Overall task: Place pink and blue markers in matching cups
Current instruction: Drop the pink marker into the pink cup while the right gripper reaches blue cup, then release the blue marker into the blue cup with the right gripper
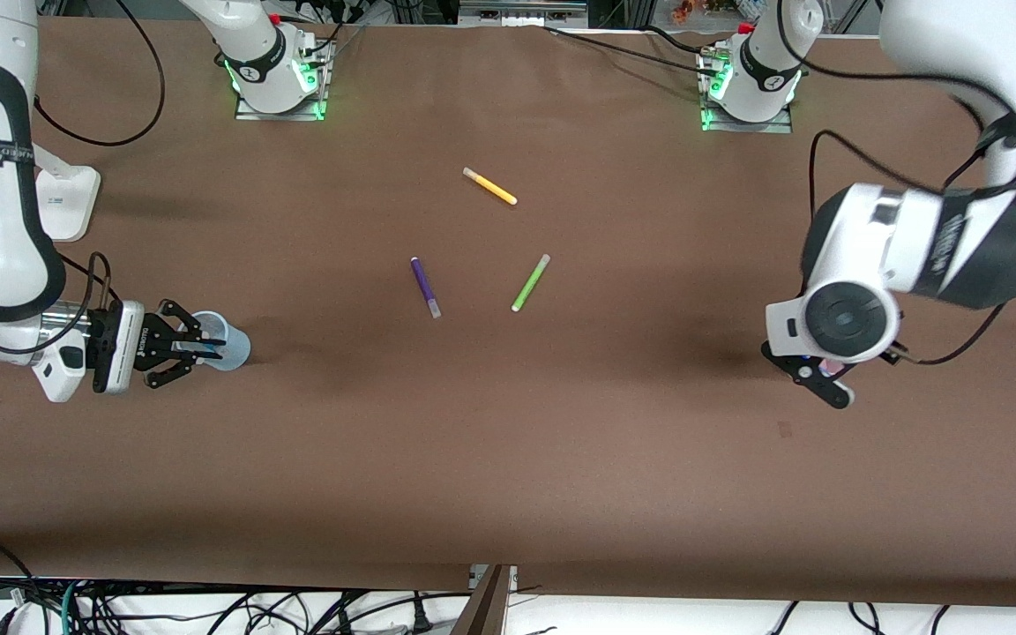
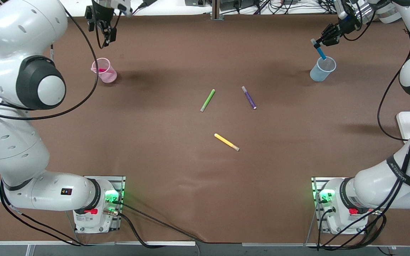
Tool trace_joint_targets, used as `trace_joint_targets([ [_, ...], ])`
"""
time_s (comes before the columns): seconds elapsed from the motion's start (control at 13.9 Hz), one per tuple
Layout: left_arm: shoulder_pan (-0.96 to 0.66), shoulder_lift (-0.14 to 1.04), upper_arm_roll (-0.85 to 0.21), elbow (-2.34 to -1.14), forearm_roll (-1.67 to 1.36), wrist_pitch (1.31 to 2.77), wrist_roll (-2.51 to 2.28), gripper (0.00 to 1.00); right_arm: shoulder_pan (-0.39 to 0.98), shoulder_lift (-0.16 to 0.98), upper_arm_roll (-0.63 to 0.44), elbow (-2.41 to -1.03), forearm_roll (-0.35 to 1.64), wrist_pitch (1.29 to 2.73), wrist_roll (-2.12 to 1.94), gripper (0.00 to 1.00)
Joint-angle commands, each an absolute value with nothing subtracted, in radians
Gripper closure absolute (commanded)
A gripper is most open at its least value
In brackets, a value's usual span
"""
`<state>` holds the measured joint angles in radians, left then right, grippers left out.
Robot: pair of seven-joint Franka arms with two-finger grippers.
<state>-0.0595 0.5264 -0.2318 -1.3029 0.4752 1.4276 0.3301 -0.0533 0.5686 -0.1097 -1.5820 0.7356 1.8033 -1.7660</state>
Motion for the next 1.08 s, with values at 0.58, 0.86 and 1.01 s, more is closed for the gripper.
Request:
trace_joint_targets([
  [0.58, 0.055, 0.235, -0.216, -1.379, 0.031, 1.494, -0.011, 0.00, -0.141, 0.604, -0.095, -1.583, 0.785, 1.707, -1.956, 0.97],
  [0.86, -0.005, 0.092, -0.089, -1.535, -0.021, 1.595, 0.009, 0.00, -0.147, 0.627, -0.095, -1.580, 0.821, 1.698, -1.974, 0.01],
  [1.01, -0.003, 0.023, -0.089, -1.635, -0.020, 1.660, 0.020, 0.00, -0.153, 0.620, -0.095, -1.569, 0.822, 1.695, -1.947, 0.00],
])
